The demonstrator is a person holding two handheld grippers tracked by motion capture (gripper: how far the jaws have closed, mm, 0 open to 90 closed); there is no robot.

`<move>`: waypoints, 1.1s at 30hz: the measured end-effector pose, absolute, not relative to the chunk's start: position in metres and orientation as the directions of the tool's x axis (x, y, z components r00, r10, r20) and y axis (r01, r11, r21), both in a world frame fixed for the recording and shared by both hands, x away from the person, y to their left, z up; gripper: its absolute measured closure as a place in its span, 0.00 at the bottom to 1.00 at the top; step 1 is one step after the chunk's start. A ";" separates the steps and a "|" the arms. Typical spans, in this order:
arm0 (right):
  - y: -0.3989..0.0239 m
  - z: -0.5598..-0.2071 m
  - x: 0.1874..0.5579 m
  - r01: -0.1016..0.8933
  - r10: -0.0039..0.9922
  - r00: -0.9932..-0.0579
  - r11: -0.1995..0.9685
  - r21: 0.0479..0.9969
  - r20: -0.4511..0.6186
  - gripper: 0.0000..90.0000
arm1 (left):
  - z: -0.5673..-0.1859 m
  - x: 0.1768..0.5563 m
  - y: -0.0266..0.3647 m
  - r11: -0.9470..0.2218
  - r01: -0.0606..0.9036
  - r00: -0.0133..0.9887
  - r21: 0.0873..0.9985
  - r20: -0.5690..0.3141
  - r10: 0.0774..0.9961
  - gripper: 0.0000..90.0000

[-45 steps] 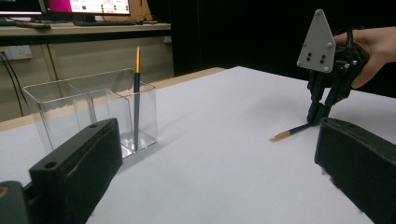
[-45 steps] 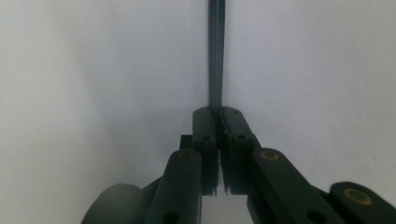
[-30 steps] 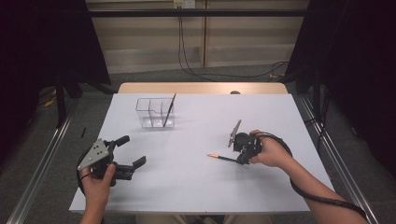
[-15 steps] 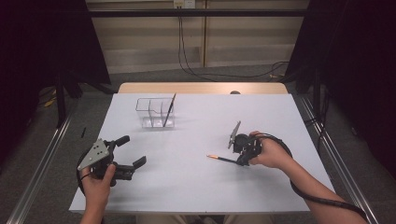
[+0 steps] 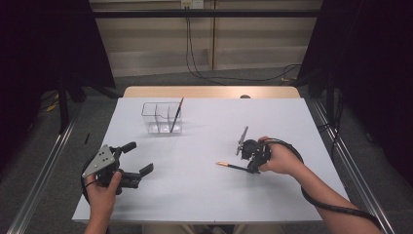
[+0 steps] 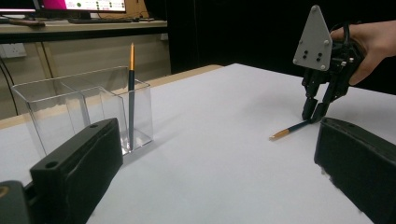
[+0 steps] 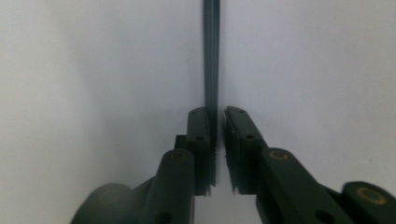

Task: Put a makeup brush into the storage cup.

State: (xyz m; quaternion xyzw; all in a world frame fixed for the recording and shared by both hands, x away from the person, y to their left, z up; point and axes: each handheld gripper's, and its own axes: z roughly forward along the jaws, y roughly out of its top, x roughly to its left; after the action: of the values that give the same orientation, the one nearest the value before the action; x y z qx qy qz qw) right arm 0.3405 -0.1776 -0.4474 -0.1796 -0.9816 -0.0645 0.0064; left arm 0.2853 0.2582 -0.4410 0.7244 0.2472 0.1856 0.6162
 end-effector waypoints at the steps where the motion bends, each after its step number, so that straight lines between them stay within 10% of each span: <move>1: -0.178 -0.447 0.340 0.353 0.352 -0.935 0.927 0.124 0.036 0.92 | -0.441 0.285 0.258 -0.118 0.131 0.808 0.984 -0.037 0.588 0.01; 15: -0.176 -0.447 0.340 0.379 0.377 -0.925 0.918 0.118 0.036 0.95 | -0.441 0.286 0.258 -0.120 0.129 0.810 0.984 -0.035 0.585 0.01; 33: -0.187 -0.441 0.335 0.451 0.459 -0.886 0.817 0.360 0.070 0.95 | -0.441 0.286 0.257 -0.121 0.130 0.812 0.984 -0.036 0.583 0.01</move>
State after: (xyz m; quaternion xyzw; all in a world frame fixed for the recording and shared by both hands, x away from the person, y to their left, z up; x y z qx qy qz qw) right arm 0.3349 -0.1873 -0.4412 -0.2387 -0.9530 -0.1863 -0.0099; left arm 0.2858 0.2566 -0.4412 0.7257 0.2457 0.1840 0.6157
